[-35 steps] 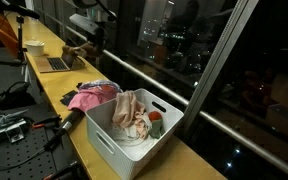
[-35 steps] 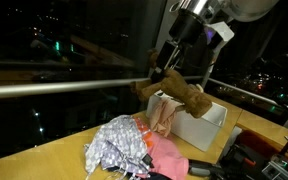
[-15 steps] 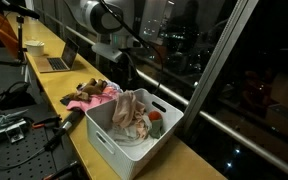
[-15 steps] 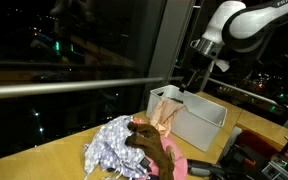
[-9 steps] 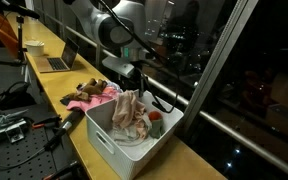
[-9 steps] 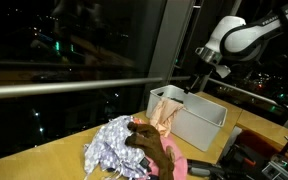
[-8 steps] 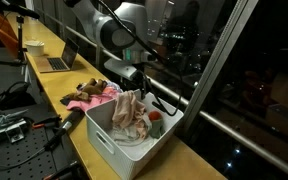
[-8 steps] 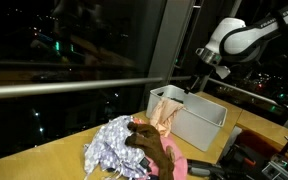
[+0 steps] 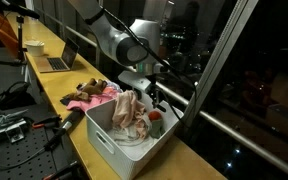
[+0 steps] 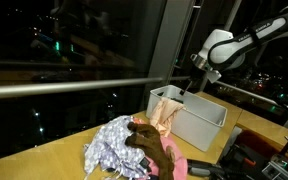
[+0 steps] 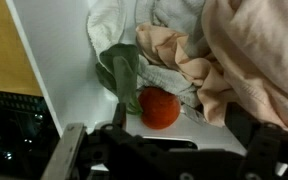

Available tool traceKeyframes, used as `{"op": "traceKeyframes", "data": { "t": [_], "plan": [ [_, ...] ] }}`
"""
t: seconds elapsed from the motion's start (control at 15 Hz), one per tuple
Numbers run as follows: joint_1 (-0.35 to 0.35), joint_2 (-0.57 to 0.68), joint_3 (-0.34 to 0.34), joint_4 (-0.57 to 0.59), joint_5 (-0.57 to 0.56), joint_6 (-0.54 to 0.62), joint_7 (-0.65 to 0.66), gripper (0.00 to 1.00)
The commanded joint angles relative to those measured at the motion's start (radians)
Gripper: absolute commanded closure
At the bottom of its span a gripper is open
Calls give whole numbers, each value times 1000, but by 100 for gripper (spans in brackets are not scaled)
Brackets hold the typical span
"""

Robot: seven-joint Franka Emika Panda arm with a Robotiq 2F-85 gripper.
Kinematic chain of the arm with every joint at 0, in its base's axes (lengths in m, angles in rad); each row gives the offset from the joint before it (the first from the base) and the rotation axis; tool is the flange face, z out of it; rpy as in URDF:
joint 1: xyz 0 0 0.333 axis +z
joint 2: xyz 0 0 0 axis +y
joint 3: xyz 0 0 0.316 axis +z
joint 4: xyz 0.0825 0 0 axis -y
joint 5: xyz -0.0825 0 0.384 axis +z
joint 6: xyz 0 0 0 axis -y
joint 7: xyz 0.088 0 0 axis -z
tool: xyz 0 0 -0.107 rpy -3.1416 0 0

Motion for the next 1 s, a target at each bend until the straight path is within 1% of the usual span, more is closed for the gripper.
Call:
{"op": "traceKeyframes", "data": {
  "t": [0.0, 0.47, 0.73, 0.87, 0.93],
  "plan": [
    [-12, 134, 11, 123, 0, 10, -6, 0],
    [-23, 398, 8, 310, 8, -29, 17, 0],
    [-27, 509, 15, 385, 18, -42, 34, 0],
    [-22, 540, 18, 403, 17, -45, 41, 0],
    [-16, 548, 15, 405, 13, -41, 49, 25]
  ]
}}
